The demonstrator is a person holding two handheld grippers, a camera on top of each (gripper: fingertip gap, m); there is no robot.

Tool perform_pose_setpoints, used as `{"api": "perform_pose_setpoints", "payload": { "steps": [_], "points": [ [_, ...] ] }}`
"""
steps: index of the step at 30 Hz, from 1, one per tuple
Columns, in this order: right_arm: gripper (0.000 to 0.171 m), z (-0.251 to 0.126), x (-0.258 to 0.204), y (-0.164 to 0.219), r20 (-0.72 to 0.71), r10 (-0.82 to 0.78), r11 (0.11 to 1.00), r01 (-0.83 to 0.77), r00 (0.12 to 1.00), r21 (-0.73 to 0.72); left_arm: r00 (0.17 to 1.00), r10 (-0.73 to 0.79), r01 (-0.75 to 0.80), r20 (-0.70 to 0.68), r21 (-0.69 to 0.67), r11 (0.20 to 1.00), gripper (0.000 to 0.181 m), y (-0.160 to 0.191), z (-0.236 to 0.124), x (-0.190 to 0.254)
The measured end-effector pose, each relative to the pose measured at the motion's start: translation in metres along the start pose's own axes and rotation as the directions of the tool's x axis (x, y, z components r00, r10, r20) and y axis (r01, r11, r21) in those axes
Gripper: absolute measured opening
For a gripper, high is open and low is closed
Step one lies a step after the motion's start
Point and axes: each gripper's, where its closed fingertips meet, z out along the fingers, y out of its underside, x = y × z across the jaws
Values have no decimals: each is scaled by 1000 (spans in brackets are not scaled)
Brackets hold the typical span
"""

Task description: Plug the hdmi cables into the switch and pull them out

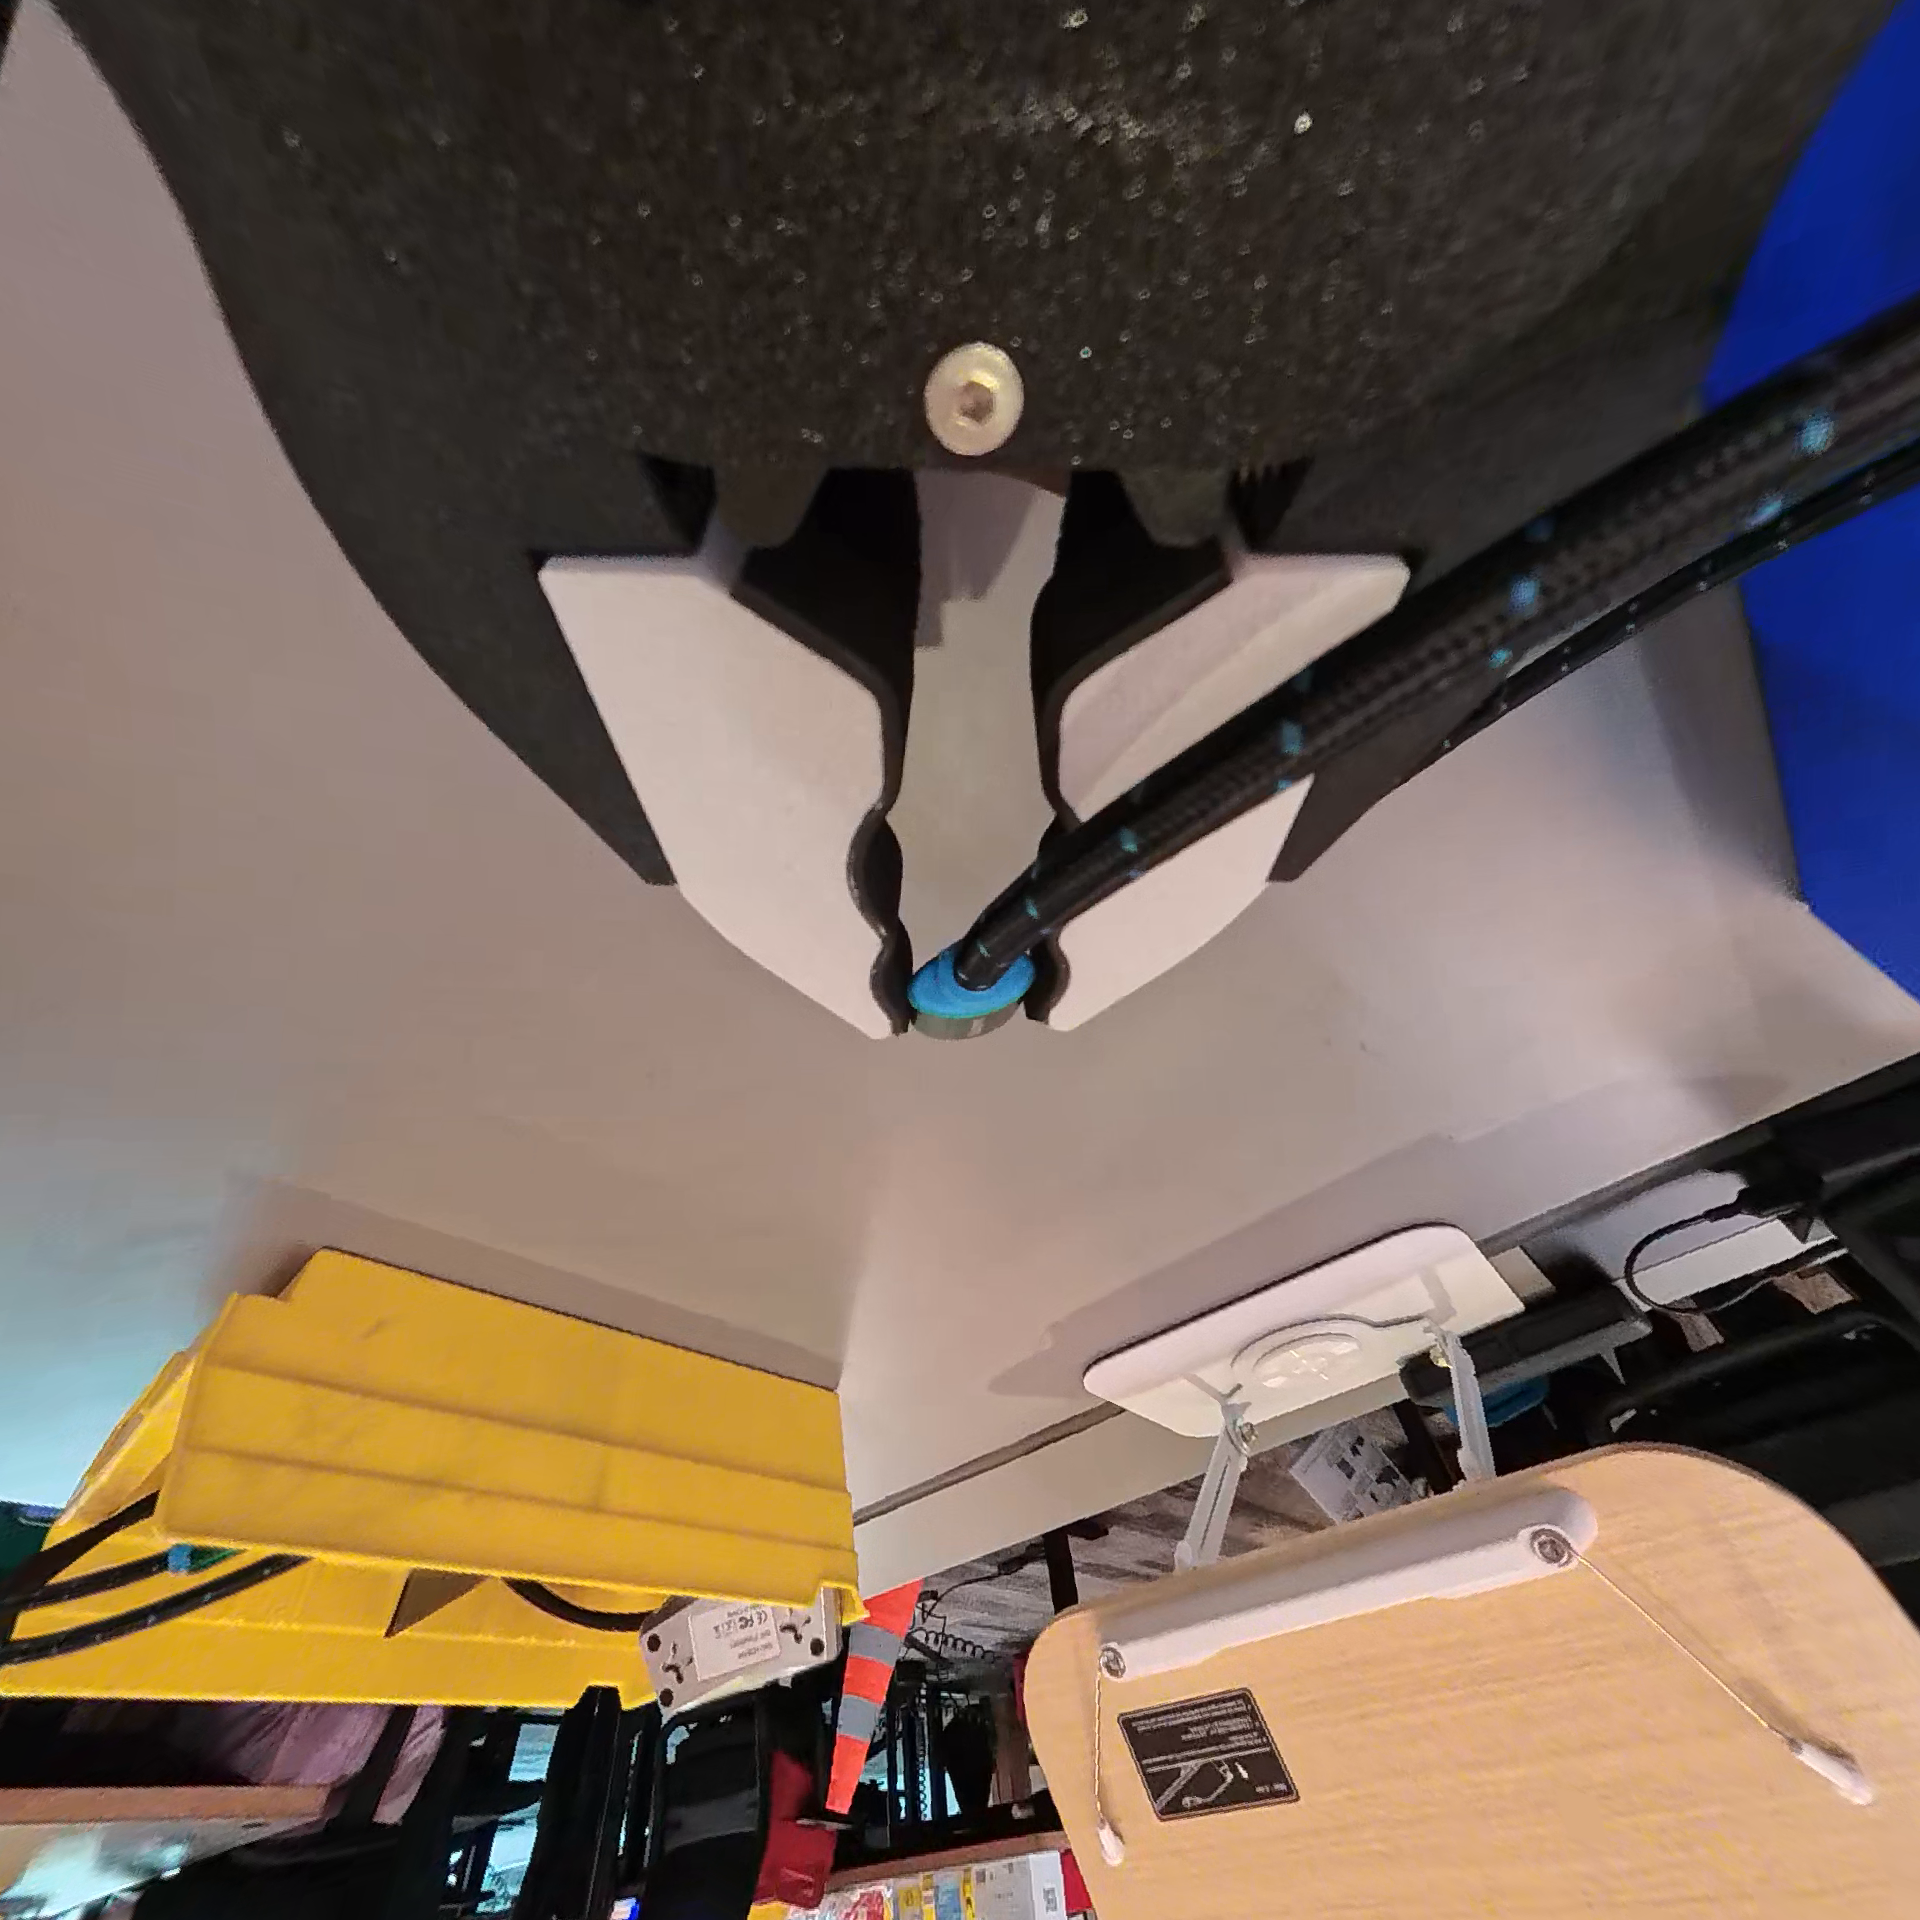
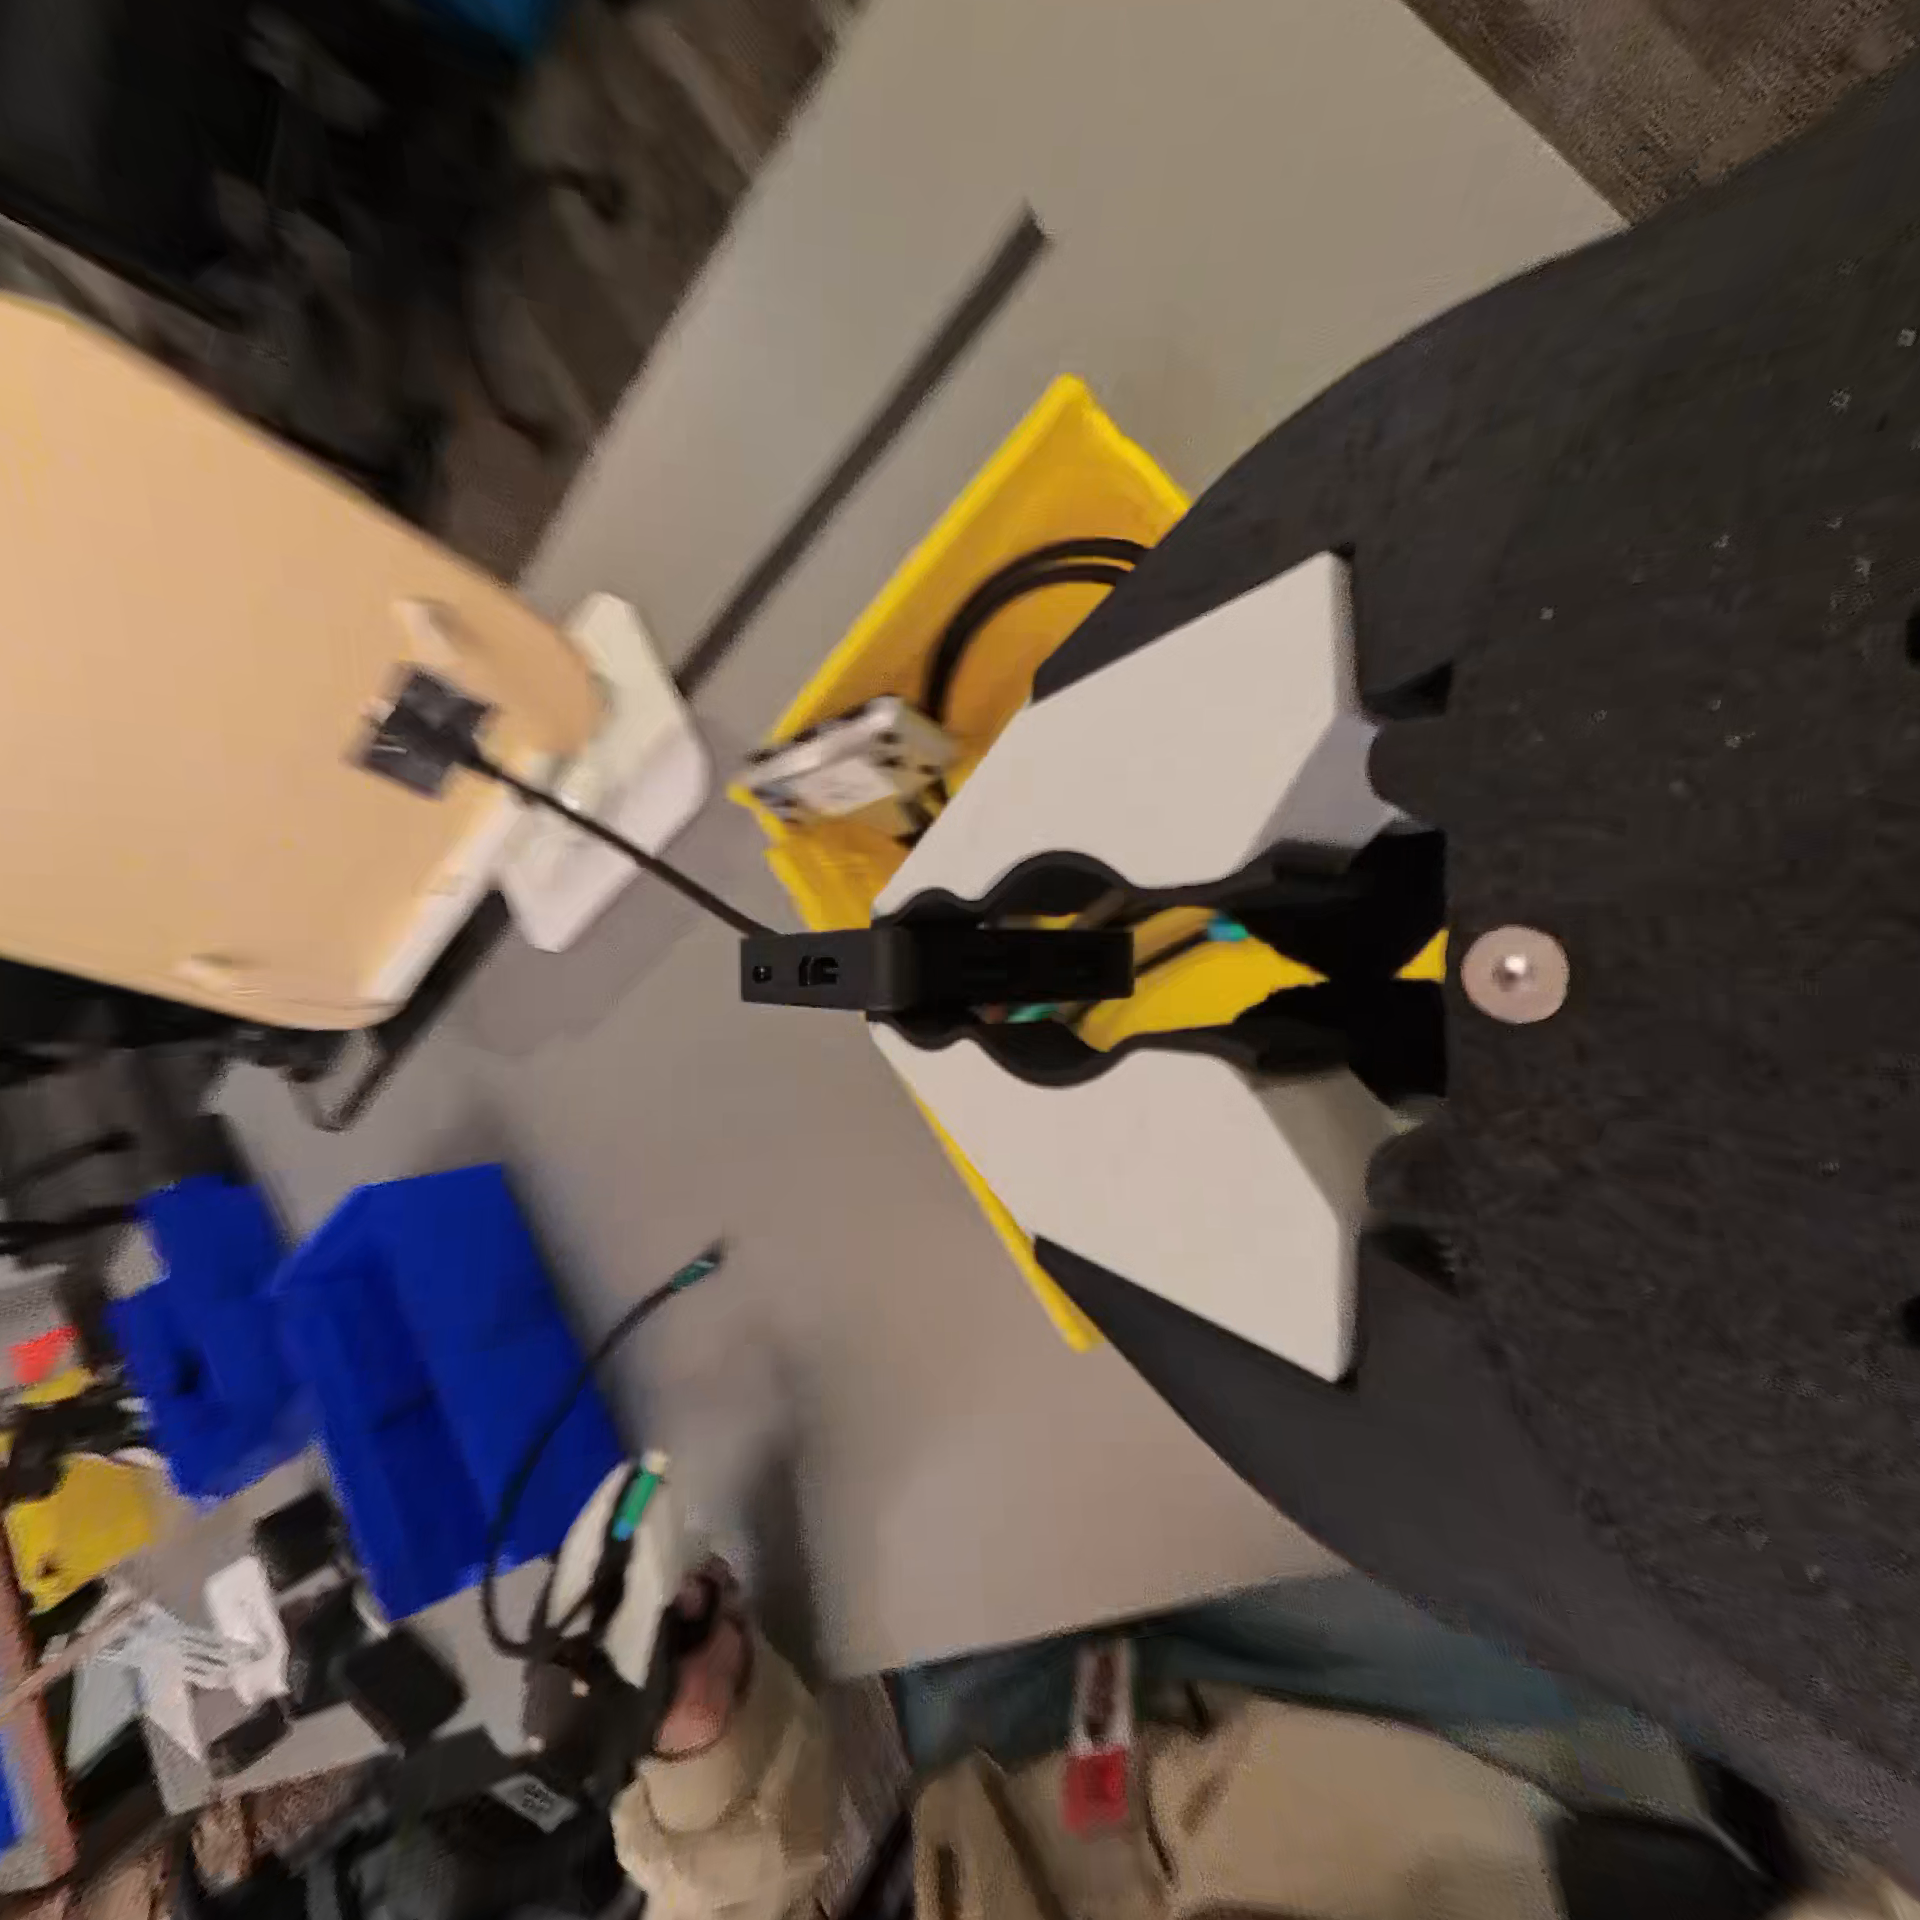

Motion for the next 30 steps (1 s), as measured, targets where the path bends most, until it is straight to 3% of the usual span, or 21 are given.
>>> {"api": "perform_pose_setpoints", "payload": {
  "steps": [5,9,15,21,25,30],
  "points": [
    [12,15,25,43,181,108,977,-71,978,-200,1000,20,-20,-9,-11,1000,21,1,6,5],
    [12,40,36,48,265,158,944,-68,951,-322,999,50,-50,-18,-22,999,21,2,9,10],
    [11,79,79,116,135,137,716,-5,981,-698,998,64,-65,-26,-31,997,21,6,9,12],
    [17,104,100,165,81,53,534,40,995,-844,999,43,-45,-33,-38,998,21,10,7,8],
    [32,109,111,164,13,32,584,-9,999,-811,999,22,-23,-31,-36,999,21,10,5,5],
    [51,100,114,124,-92,-108,741,19,990,-671,1000,4,-5,-30,-41,999,21,10,6,4]
  ]
}}
